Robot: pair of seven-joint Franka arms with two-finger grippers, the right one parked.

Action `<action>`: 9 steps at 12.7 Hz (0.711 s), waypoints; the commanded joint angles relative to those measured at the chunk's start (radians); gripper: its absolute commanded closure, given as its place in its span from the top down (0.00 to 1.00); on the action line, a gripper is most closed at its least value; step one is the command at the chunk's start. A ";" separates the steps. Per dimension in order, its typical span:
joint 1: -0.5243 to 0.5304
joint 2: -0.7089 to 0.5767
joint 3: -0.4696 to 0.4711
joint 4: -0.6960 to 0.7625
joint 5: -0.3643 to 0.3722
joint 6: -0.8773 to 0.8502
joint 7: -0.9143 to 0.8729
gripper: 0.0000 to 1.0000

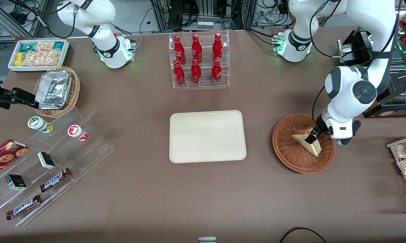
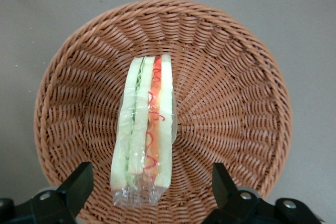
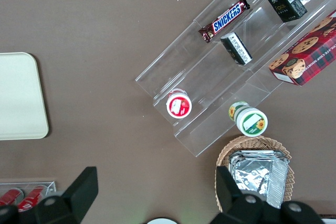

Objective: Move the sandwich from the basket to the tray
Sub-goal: 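Lower the left gripper and close it on the wrapped sandwich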

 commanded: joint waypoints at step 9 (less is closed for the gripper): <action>-0.007 0.075 0.004 -0.012 0.014 0.031 -0.012 0.00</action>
